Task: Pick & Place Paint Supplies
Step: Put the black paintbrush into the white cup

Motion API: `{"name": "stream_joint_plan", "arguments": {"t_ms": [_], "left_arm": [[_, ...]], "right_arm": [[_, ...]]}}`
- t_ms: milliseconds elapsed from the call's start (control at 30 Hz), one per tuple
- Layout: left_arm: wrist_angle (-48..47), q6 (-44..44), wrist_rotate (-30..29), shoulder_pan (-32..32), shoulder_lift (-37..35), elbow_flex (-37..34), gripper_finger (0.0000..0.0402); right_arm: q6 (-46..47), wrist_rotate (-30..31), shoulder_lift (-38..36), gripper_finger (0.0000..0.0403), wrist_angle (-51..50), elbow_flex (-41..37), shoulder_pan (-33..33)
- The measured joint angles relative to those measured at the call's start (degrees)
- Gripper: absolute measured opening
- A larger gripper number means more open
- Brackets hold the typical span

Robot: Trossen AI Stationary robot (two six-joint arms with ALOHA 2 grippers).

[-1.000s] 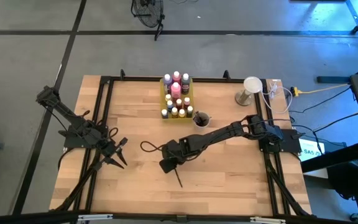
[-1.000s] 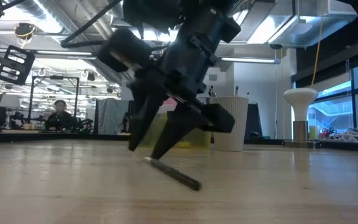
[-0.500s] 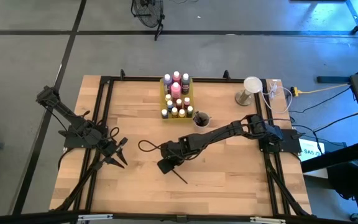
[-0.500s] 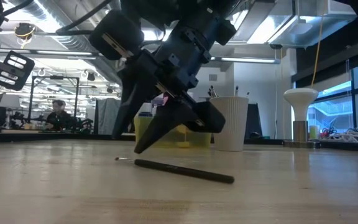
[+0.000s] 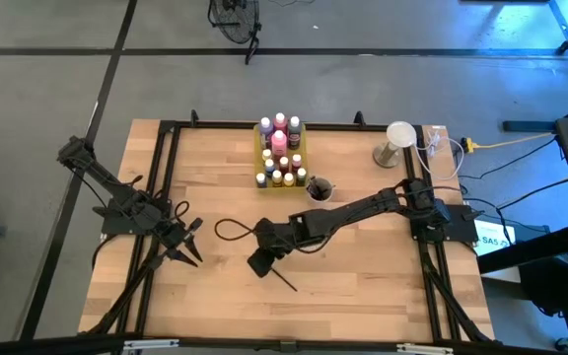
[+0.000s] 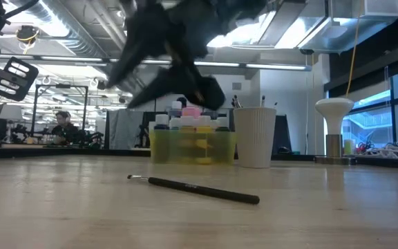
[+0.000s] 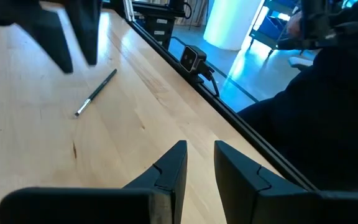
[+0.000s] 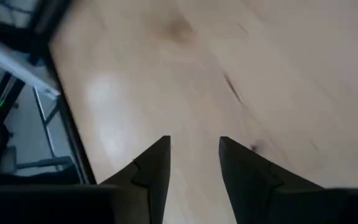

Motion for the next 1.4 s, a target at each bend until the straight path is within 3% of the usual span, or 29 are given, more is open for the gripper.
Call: {"name": "stream_joint_plan", "arguments": {"t_ms": [100, 333, 500, 633, 833, 1100, 1400], "left_arm": [[-0.01, -0.01, -0.35, 0.00, 0.00, 0.00, 0.0075], [0.03, -0.01, -0.42, 0.01, 0.00, 0.00, 0.0075], [0.19, 0.21, -0.46, 0.02, 0.00, 0.00, 0.0075], [0.49, 0.38, -0.55, 0.01, 0.00, 0.00, 0.0075], [0.43, 0.45, -1.84, 0.00, 0.00, 0.00, 0.0075], [0.12, 2.53, -4.92, 0.02, -0.02, 0.00, 0.0077], [-0.04, 2.55, -4.89, 0.01, -0.01, -0.02, 0.0077]], "right_arm": [[-6.45, 2.49, -1.00, 0.0140, 5.69, -0.02, 1.12], [-24.24, 1.42, -1.11, 0.0140, 24.60, 0.50, 3.88], [-36.70, 7.11, -1.01, 0.0139, 13.13, 10.59, 5.45], [-38.54, 10.93, -0.47, 0.0134, -4.26, 22.03, 5.60], [-39.00, 9.49, 1.42, 0.0113, -14.38, 34.24, 3.66], [-40.65, 2.15, 9.82, 0.0100, -15.92, 38.55, 1.91], [-41.54, 5.12, 15.53, 0.0100, -23.60, 38.60, 3.61]]}}
